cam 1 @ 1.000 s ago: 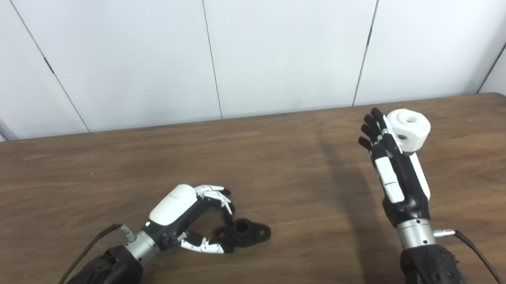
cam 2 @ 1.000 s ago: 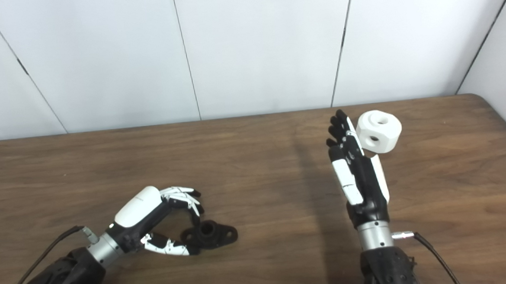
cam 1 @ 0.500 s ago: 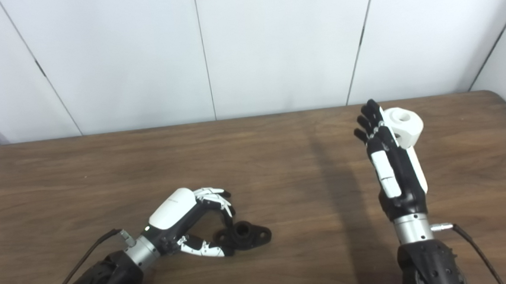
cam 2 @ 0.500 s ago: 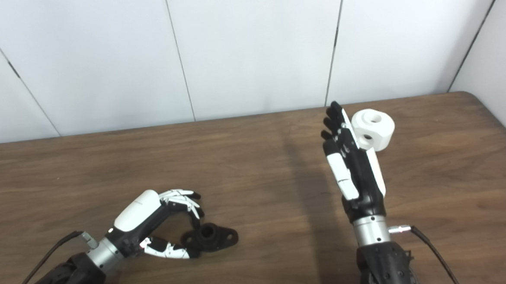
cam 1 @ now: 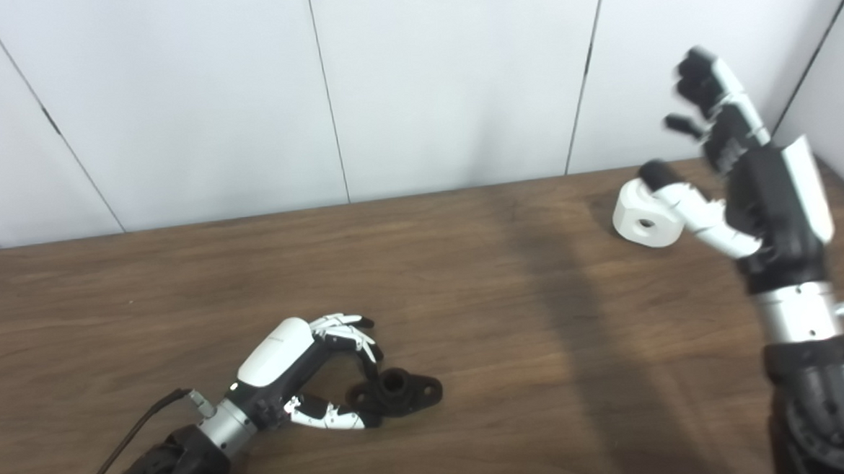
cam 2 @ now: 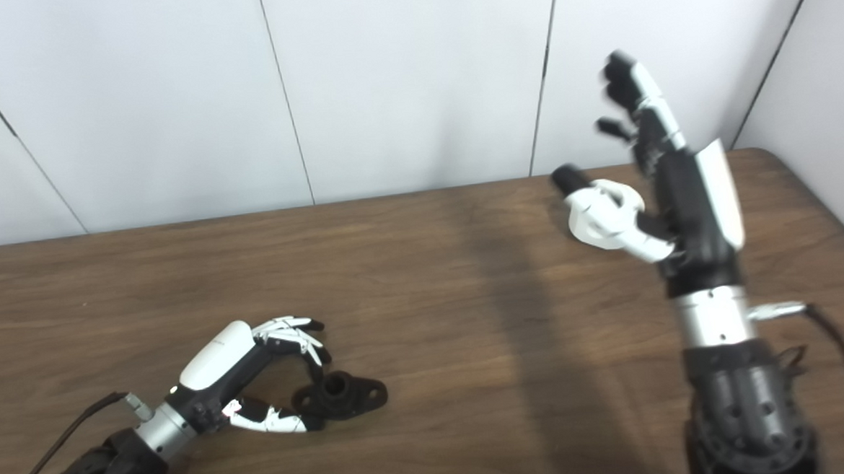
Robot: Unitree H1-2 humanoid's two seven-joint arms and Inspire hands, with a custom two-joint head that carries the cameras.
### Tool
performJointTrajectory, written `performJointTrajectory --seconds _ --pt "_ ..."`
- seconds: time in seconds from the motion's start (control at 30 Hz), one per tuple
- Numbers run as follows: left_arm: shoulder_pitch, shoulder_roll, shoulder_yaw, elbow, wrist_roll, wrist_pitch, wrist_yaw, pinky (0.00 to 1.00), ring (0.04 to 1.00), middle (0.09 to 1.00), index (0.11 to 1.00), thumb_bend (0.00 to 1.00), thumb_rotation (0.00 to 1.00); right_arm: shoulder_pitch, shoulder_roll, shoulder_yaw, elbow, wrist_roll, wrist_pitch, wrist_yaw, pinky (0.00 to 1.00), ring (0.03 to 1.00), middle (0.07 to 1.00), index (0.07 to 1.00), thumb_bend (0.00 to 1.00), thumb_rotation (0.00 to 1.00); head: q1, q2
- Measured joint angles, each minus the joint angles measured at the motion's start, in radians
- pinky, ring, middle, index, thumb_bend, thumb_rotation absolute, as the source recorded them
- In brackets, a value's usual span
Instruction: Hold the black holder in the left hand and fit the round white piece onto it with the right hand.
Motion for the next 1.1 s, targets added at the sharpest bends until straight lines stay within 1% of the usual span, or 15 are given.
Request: performJointTrajectory --seconds 0.07,0.1,0.17,0.23,0.3,0.37,0.53,0.63,0.7,0.77,0.8,0.93,1.03,1.07,1.1 --pt "-0.001 -0.001 -0.002 0.003 0.000 0.000 0.004 0.88 0.844 0.668 0.484 0.52 0.04 -0.003 -0.024 -0.017 0.000 -0.009 0.017 0.004 0.83 0.895 0.905 0.901 0.58 0.57 -0.011 -0.003" --pt "-0.001 -0.001 -0.002 0.005 0.000 0.000 0.005 0.88 0.844 0.667 0.484 0.52 0.04 -0.007 -0.037 -0.024 0.000 -0.019 0.022 0.005 0.81 0.889 0.905 0.901 0.57 0.55 -0.019 -0.008" --pt "-0.001 -0.001 -0.001 0.005 0.000 0.000 0.006 0.88 0.844 0.665 0.484 0.52 0.04 -0.020 -0.082 -0.038 0.004 -0.049 0.028 0.008 0.78 0.881 0.904 0.899 0.58 0.54 -0.029 -0.011" --pt "-0.001 -0.002 -0.001 0.007 0.000 0.000 0.008 0.87 0.847 0.666 0.484 0.52 0.04 -0.035 -0.119 -0.054 0.028 -0.072 0.027 0.008 0.76 0.873 0.900 0.889 0.60 0.52 -0.039 -0.012" --pt "-0.001 -0.002 -0.001 0.007 0.000 0.000 0.010 0.87 0.845 0.665 0.484 0.52 0.04 -0.049 -0.145 -0.074 0.073 -0.089 0.026 0.003 0.77 0.878 0.900 0.878 0.60 0.48 -0.051 -0.014" --pt "0.000 -0.002 -0.002 0.007 0.000 0.000 0.016 0.87 0.839 0.662 0.483 0.52 0.04 -0.053 -0.155 -0.087 0.106 -0.092 0.026 0.002 0.81 0.882 0.896 0.862 0.60 0.44 -0.057 -0.015" --pt "0.001 -0.002 -0.005 0.010 -0.003 0.000 0.027 0.86 0.836 0.659 0.483 0.52 0.04 -0.057 -0.161 -0.095 0.167 -0.091 0.029 0.005 0.80 0.897 0.902 0.857 0.61 0.43 -0.092 -0.023" --pt "0.000 -0.002 -0.010 0.013 -0.003 0.000 0.035 0.86 0.833 0.655 0.483 0.52 0.04 -0.059 -0.192 -0.092 0.199 -0.094 0.049 0.031 0.81 0.899 0.889 0.850 0.66 0.39 -0.103 -0.029" --pt "0.000 -0.001 -0.012 0.014 -0.005 0.000 0.040 0.86 0.831 0.653 0.483 0.52 0.04 -0.059 -0.227 -0.087 0.220 -0.109 0.070 0.046 0.82 0.886 0.876 0.841 0.69 0.37 -0.111 -0.025" --pt "0.000 -0.001 -0.012 0.015 -0.013 0.000 0.040 0.86 0.831 0.652 0.483 0.52 0.04 -0.059 -0.254 -0.076 0.250 -0.130 0.083 0.055 0.80 0.864 0.863 0.834 0.73 0.38 -0.112 -0.023" --pt "0.000 0.000 -0.013 0.015 -0.021 0.000 0.039 0.86 0.830 0.652 0.483 0.52 0.04 -0.059 -0.266 -0.069 0.272 -0.138 0.087 0.062 0.81 0.864 0.864 0.834 0.75 0.38 -0.114 -0.022" --pt "-0.001 0.002 -0.015 0.016 -0.026 0.000 0.040 0.85 0.828 0.652 0.483 0.52 0.04 -0.059 -0.286 -0.053 0.328 -0.140 0.096 0.094 0.87 0.909 0.905 0.856 0.80 0.41 -0.123 -0.029" --pt "-0.006 0.002 -0.019 0.021 -0.027 0.000 0.042 0.85 0.827 0.651 0.483 0.52 0.04 -0.061 -0.336 -0.028 0.365 -0.133 0.097 0.149 0.93 0.953 0.941 0.871 0.82 0.43 -0.129 -0.032" --pt "-0.008 0.002 -0.019 0.024 -0.028 0.000 0.042 0.85 0.827 0.649 0.483 0.52 0.04 -0.065 -0.356 -0.020 0.371 -0.133 0.103 0.168 0.93 0.957 0.940 0.872 0.85 0.44 -0.129 -0.032" --pt "-0.008 0.003 -0.019 0.026 -0.032 0.000 0.044 0.85 0.827 0.648 0.483 0.52 0.04 -0.072 -0.376 -0.007 0.376 -0.135 0.118 0.185 0.92 0.952 0.931 0.866 0.88 0.45 -0.143 -0.041"
